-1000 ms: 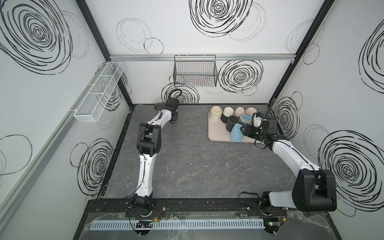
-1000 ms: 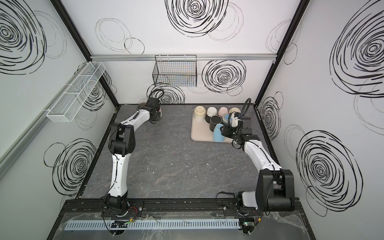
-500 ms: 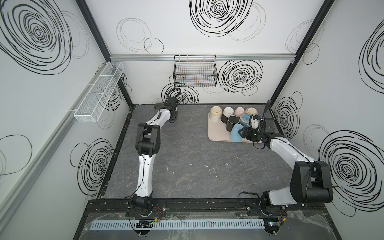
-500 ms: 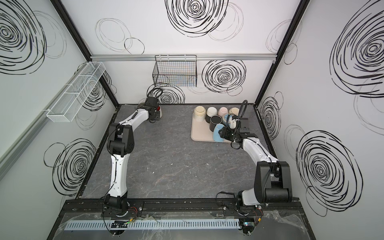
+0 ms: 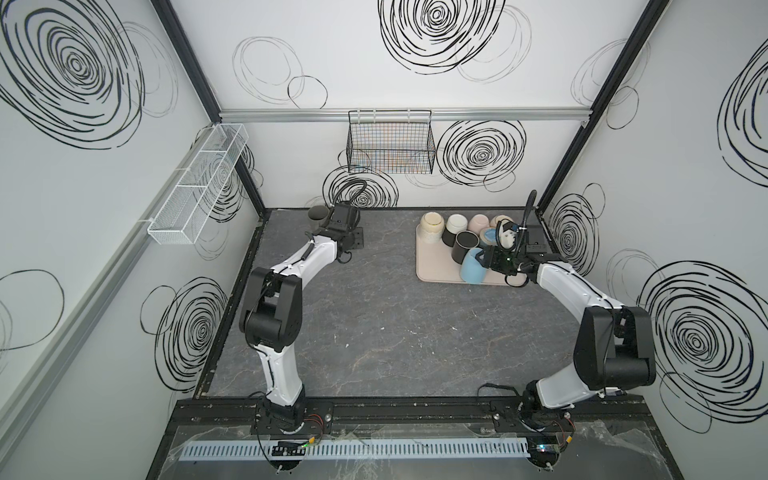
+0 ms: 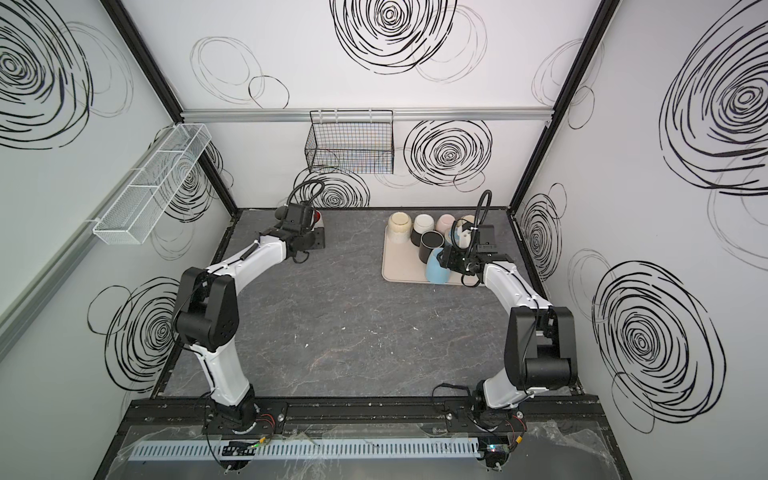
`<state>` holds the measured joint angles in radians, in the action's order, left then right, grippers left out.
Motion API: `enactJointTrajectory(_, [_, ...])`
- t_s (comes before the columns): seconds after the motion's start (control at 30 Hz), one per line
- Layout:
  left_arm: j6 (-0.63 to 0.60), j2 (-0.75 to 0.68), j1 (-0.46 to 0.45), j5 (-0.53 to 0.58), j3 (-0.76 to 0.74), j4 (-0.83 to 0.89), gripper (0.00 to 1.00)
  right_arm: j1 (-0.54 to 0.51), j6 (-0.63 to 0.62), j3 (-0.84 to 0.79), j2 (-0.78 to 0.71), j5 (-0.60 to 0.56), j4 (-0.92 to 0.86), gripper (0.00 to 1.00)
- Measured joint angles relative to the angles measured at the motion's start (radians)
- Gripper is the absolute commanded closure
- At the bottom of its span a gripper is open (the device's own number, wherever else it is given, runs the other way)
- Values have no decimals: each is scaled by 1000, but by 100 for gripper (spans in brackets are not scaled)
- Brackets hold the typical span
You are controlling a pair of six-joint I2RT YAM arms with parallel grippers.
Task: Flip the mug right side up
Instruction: 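Withdraw the left gripper while the right gripper descends onto the light blue mug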
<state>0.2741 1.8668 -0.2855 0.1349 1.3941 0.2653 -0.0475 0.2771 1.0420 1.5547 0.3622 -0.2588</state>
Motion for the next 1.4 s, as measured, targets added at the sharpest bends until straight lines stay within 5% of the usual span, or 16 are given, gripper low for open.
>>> enactJointTrajectory(0.2, [53,-73,-108,-41,-159,-67,41,-3,10,6,39,-31,-6,36])
enactJointTrajectory(0.53, [121,-144,-134,-89,-253,-172,41,-34,11,23,88,37,34,32])
enactJointTrajectory(1.07, [181,-176,-221,-110,-319,-223,42,-247,21,28,118,83,95,31])
enactJointTrajectory(1.4, [248,-110,-380,-150,-297,-298,44,-119,-33,47,68,47,97,30])
